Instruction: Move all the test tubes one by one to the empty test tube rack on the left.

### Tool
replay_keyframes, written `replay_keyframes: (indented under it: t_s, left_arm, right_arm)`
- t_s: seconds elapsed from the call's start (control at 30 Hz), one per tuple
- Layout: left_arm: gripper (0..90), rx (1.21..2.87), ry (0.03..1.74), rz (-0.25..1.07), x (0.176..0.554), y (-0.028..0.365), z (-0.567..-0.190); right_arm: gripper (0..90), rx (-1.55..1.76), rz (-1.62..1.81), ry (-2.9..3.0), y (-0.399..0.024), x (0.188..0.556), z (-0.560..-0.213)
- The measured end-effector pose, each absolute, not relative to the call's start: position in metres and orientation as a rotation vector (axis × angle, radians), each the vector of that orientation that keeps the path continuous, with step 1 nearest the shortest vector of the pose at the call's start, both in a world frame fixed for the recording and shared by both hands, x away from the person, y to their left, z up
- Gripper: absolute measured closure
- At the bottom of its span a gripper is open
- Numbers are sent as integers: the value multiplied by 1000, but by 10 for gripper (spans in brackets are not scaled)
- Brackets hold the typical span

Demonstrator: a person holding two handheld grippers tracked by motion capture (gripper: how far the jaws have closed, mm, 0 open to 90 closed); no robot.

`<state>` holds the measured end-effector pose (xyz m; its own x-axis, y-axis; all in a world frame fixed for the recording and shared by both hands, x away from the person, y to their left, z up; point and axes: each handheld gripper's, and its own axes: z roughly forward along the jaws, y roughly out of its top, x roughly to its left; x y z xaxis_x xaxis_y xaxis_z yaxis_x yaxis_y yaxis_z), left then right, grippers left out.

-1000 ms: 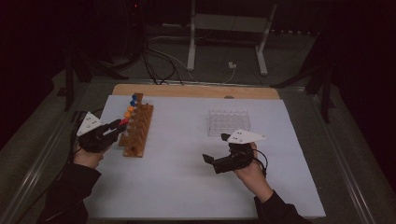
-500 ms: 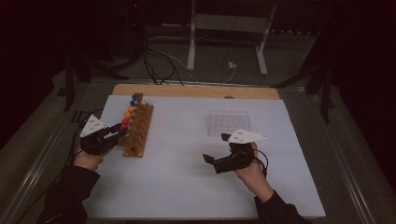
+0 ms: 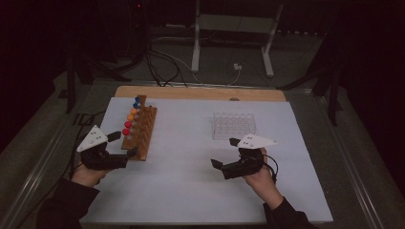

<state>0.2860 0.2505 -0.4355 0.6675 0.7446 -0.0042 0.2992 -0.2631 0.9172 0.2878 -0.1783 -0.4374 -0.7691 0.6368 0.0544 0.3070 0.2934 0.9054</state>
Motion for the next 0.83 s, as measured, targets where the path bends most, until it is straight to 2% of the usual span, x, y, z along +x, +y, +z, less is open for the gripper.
replay_keyframes:
  t_s: [0.37, 0.6, 0.83]
  left_arm:
    - [27, 1903, 718, 387, 266, 214, -458]
    - [16, 1964, 649, 388, 258, 189, -489]
    - [15, 1946, 671, 401, 260, 185, -503]
  right_arm:
    - [0, 877, 1440, 2249, -189, 282, -447]
    - [0, 872, 1436, 2248, -191, 283, -452]
    - [0, 856, 1423, 2257, -188, 282, -455]
